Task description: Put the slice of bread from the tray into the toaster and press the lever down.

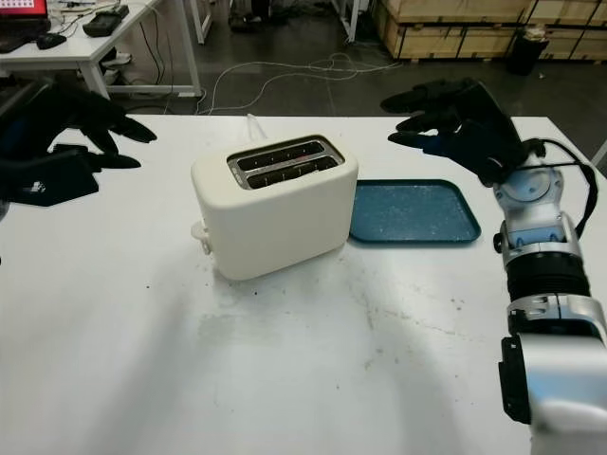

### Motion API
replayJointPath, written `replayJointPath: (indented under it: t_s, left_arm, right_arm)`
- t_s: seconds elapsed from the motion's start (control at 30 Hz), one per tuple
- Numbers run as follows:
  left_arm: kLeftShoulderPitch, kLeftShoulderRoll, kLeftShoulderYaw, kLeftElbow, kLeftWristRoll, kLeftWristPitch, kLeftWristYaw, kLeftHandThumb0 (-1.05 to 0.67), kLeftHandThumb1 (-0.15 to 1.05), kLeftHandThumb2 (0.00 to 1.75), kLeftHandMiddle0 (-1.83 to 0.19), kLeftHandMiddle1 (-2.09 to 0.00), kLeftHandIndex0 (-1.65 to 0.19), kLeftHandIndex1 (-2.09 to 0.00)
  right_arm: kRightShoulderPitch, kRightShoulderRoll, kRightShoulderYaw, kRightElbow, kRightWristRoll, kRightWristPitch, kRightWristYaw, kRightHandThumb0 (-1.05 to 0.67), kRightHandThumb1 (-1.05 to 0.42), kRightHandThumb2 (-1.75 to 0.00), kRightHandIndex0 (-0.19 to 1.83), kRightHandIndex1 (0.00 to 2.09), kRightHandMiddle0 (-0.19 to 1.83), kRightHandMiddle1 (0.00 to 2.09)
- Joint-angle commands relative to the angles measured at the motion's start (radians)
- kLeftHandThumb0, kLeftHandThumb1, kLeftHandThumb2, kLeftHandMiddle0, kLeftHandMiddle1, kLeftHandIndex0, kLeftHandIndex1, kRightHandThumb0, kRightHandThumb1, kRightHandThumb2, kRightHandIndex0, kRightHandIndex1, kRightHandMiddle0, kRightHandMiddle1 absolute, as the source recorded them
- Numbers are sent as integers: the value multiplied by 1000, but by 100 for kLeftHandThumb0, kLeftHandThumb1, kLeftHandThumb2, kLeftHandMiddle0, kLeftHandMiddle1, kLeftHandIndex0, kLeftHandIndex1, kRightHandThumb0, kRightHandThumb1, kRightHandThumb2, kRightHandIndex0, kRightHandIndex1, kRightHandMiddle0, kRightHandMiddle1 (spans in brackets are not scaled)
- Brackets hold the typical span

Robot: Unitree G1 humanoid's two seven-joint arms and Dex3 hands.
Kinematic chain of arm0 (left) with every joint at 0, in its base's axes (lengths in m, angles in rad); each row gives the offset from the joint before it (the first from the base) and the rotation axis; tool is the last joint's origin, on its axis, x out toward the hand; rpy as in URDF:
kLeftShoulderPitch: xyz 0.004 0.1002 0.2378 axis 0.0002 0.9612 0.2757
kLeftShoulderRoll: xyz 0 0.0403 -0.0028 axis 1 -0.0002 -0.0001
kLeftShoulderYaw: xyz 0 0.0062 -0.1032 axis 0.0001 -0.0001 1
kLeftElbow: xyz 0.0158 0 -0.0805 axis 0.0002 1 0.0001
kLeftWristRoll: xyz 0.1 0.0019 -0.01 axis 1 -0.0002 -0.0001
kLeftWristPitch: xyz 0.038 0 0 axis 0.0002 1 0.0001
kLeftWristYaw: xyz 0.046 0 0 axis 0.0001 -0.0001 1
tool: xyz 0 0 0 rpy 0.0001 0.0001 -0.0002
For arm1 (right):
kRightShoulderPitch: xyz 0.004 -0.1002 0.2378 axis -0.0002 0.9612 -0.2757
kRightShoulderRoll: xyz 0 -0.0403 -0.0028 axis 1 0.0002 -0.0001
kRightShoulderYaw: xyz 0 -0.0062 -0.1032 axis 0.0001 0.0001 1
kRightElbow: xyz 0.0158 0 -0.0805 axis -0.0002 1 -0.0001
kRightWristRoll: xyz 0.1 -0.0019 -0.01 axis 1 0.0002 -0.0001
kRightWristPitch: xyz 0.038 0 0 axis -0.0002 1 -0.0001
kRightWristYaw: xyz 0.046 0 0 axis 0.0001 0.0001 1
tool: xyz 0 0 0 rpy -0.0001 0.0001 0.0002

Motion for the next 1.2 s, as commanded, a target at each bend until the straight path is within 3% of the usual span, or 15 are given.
replayJointPath:
  t_s: [0.0,0.2,0.53,1.17]
  left_arm:
    - [-24,4,-20,8,20,9,-5,-39,73,0,-89,-88,-116,-5]
    - [-8,-24,-37,37,21,-17,11,-37,74,1,-87,-86,-116,-4]
    - [41,-37,-30,30,19,10,7,-35,77,1,-83,-89,-114,-3]
    - [21,-27,-33,13,28,8,6,-37,76,0,-80,-95,-114,-4]
  right_arm:
    - [-26,-18,26,-3,-35,-15,-8,-62,-79,-1,96,14,93,0]
    - [-46,-24,83,-29,-127,-14,-53,-60,-79,0,95,15,93,0]
    - [-42,-29,86,-71,-150,10,-60,-58,-80,0,94,18,93,0]
    - [-44,-26,92,-91,-151,29,-50,-55,-79,0,90,31,94,1]
